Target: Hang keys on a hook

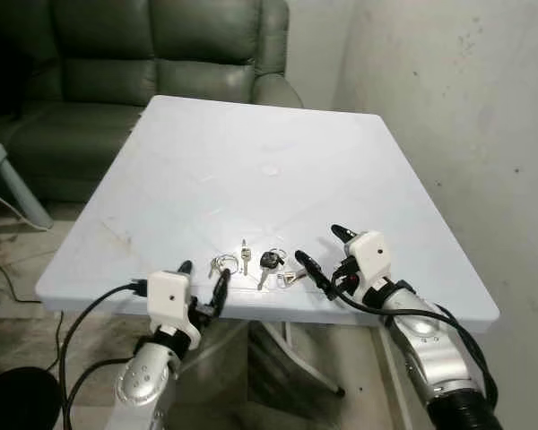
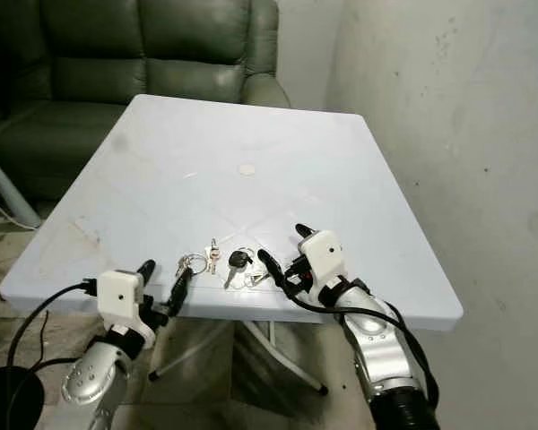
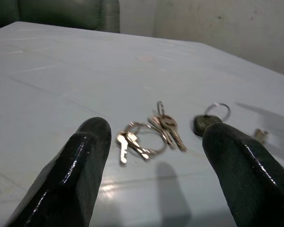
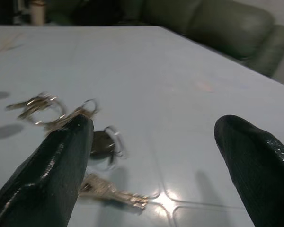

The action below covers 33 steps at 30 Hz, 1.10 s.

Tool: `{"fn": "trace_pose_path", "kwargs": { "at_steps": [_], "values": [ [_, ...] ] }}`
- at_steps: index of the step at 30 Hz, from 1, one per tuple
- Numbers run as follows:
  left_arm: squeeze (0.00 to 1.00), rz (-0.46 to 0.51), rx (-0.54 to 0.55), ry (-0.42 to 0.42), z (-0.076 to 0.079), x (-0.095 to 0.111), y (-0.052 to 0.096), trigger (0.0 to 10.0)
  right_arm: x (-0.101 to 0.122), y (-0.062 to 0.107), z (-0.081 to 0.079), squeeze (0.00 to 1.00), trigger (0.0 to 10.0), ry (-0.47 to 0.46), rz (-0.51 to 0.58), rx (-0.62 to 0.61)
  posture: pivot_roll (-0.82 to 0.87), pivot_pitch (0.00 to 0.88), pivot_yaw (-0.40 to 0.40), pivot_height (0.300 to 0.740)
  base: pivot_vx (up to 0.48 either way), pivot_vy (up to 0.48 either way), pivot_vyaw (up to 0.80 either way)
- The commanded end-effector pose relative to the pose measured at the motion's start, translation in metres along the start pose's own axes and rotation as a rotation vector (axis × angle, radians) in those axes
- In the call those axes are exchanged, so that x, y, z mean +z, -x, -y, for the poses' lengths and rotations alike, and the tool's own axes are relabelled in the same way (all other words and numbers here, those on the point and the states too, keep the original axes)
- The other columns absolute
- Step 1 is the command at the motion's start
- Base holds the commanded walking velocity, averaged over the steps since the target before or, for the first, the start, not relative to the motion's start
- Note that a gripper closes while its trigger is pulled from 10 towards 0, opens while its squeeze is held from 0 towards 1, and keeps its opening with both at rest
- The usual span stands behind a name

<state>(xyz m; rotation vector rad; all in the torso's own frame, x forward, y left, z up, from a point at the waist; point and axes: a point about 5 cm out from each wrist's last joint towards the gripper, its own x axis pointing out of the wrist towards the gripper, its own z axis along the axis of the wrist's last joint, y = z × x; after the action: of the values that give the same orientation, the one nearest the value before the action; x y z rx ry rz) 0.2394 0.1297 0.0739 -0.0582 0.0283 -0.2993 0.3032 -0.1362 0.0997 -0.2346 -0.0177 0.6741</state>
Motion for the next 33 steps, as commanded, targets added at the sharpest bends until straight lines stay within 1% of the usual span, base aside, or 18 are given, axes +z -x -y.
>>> {"fn": "trace_pose_path", "kwargs": {
  "at_steps": [1,5,8,10,12,14,16,17,18,19,22,25,26,27,28,29,30,33],
  "values": [
    [0.00,0.018,-0.024,-0.021,0.005,0.004,-0.001,10.0,0.001,-0.001,-0.001,0.00,10.0,0.031,-0.013,0.050,-0.07,0.000,-0.062,0.728,0.000,0.000,0.00],
    [0.00,0.015,-0.034,-0.022,0.007,0.003,0.000,10.0,0.000,-0.001,-0.003,0.00,10.0,0.029,-0.023,0.095,-0.07,0.000,-0.062,0.728,0.000,0.000,0.00],
    [0.00,0.016,-0.035,-0.023,0.007,0.003,0.000,10.0,0.000,-0.001,-0.002,0.00,10.0,0.030,-0.022,0.099,-0.07,0.000,-0.062,0.728,0.000,0.000,0.00],
    [0.00,0.015,-0.047,-0.031,0.011,0.002,0.002,10.0,-0.001,-0.001,-0.004,0.00,10.0,0.084,-0.045,0.120,-0.06,0.000,-0.065,0.728,0.000,0.000,0.00],
    [0.00,0.015,-0.049,-0.032,0.011,0.002,0.003,10.0,-0.001,-0.001,-0.004,0.00,10.0,0.090,-0.048,0.124,-0.06,0.000,-0.065,0.728,0.000,0.000,0.00],
    [0.00,-0.002,-0.062,-0.031,0.015,-0.002,0.007,10.0,-0.005,-0.008,-0.008,0.00,10.0,0.067,-0.126,0.104,-0.06,0.000,-0.067,0.728,0.000,0.000,0.00],
    [0.00,-0.002,-0.061,-0.032,0.015,-0.002,0.007,10.0,-0.006,-0.010,-0.008,0.00,10.0,0.046,-0.135,0.102,-0.06,0.000,-0.070,0.728,0.000,0.000,0.00],
    [0.00,-0.004,-0.061,-0.030,0.016,-0.002,0.007,10.0,-0.008,-0.013,-0.010,0.00,10.0,0.014,-0.147,0.086,-0.06,0.000,-0.070,0.728,0.000,0.000,0.00],
    [0.00,-0.004,-0.061,-0.030,0.016,-0.002,0.007,10.0,-0.008,-0.013,-0.010,0.00,10.0,0.014,-0.147,0.086,-0.06,0.000,-0.070,0.728,0.000,0.000,0.00],
    [0.00,-0.005,-0.060,-0.031,0.016,-0.002,0.008,10.0,-0.011,-0.015,-0.010,0.00,10.0,-0.002,-0.169,0.061,-0.06,0.000,-0.072,0.728,0.000,0.000,0.00],
    [0.00,-0.003,-0.057,-0.029,0.017,-0.002,0.008,10.0,-0.016,-0.019,-0.011,0.00,10.0,-0.012,-0.204,0.030,-0.06,0.000,-0.075,0.728,0.000,0.000,0.00],
    [0.00,-0.003,-0.054,-0.027,0.018,-0.002,0.008,10.0,-0.019,-0.020,-0.013,0.00,10.0,-0.023,-0.215,0.027,-0.05,0.000,-0.078,0.728,0.000,0.000,0.00],
    [0.00,-0.004,-0.049,-0.026,0.018,-0.002,0.009,10.0,-0.020,-0.019,-0.014,0.00,8.1,-0.036,-0.208,0.035,-0.05,0.000,-0.079,0.728,0.000,0.000,0.00],
    [0.00,-0.004,-0.049,-0.026,0.018,-0.002,0.009,10.0,-0.020,-0.019,-0.014,0.00,8.1,-0.036,-0.208,0.035,-0.05,0.000,-0.079,0.728,0.000,0.000,0.00],
    [0.00,-0.005,-0.043,-0.023,0.017,-0.003,0.010,10.0,-0.021,-0.019,-0.016,0.00,8.7,-0.026,-0.200,0.043,-0.05,0.000,-0.079,0.728,0.000,0.000,0.00],
    [0.00,-0.005,-0.042,-0.022,0.017,-0.003,0.010,10.0,-0.021,-0.019,-0.016,0.00,8.7,-0.020,-0.200,0.045,-0.05,0.000,-0.079,0.728,0.000,0.000,0.00],
    [0.00,-0.006,-0.041,-0.022,0.017,-0.003,0.010,10.0,-0.023,-0.019,-0.016,0.00,10.0,-0.018,-0.213,0.045,-0.05,0.000,-0.079,0.728,0.000,0.000,0.00],
    [0.00,-0.006,-0.037,-0.021,0.017,-0.003,0.011,10.0,-0.024,-0.018,-0.020,0.00,10.0,-0.024,-0.213,0.067,-0.05,0.000,-0.084,0.728,0.000,0.000,0.00]
  ]
}}
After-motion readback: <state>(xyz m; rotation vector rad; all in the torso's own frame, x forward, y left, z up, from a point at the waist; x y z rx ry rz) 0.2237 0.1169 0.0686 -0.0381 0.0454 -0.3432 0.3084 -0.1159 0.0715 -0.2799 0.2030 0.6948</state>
